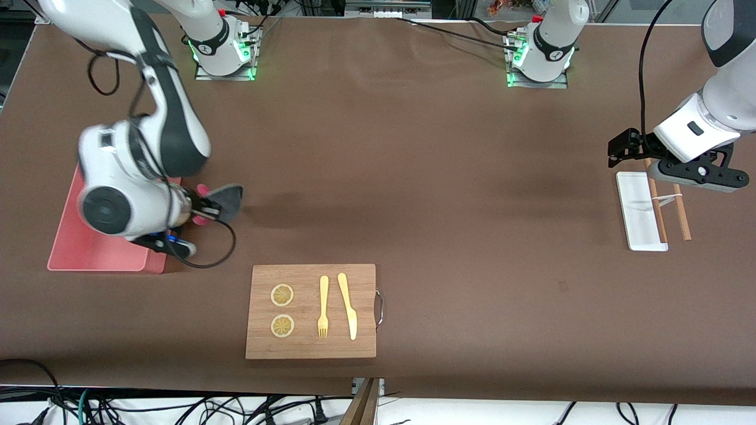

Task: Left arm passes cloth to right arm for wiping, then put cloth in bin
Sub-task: 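Carry the cloth into the pink bin with the right gripper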

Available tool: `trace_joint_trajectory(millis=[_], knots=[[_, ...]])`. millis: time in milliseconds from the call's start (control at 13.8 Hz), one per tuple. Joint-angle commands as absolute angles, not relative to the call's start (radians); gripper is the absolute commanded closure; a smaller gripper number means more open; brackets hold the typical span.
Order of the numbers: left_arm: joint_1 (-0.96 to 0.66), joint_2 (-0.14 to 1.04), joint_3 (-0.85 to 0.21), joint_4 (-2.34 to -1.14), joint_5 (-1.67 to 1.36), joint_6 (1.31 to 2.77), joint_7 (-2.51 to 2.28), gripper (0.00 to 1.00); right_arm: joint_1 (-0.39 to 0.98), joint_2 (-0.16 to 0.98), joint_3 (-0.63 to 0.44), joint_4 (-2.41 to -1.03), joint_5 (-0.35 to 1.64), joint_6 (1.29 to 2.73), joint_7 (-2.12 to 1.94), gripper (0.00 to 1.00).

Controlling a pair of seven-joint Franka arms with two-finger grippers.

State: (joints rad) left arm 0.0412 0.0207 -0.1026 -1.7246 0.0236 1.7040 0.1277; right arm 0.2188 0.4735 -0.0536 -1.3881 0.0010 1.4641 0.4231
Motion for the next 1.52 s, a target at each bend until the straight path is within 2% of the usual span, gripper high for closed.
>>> trace_joint_trajectory(millis=[0,145,362,1087,1159,1232,1304,1449], knots=[[0.043,0.018,-0.101,-1.720,0.006,1.692,0.130,0.00,0.192,0.483,-0.168,-1.283,-0.005,1.303,0.188,1.00],[0.043,0.018,-0.101,-1.720,0.006,1.692,0.130,0.00,0.192,0.483,-0.303,-1.256,-0.005,1.252,-0.033,1.00],[0.044,0.018,-0.101,-1.720,0.006,1.692,0.130,0.00,0.184,0.511,-0.438,-1.273,-0.009,1.287,-0.251,1.00],[0.044,0.018,-0.101,-1.720,0.006,1.687,0.130,0.00,0.129,0.606,-0.446,-1.590,0.041,1.751,-0.328,1.00],[0.044,0.018,-0.101,-1.720,0.006,1.687,0.130,0.00,0.129,0.618,-0.445,-1.601,0.052,1.779,-0.327,0.78],[0.044,0.018,-0.101,-1.720,0.006,1.687,0.130,0.00,0.129,0.632,-0.445,-1.601,0.063,1.799,-0.327,0.18],[0.044,0.018,-0.101,-1.720,0.006,1.687,0.130,0.00,0.129,0.635,-0.445,-1.601,0.069,1.812,-0.327,0.00],[0.044,0.018,-0.101,-1.720,0.006,1.687,0.130,0.00,0.130,0.611,-0.445,-1.576,0.071,1.798,-0.327,0.00]])
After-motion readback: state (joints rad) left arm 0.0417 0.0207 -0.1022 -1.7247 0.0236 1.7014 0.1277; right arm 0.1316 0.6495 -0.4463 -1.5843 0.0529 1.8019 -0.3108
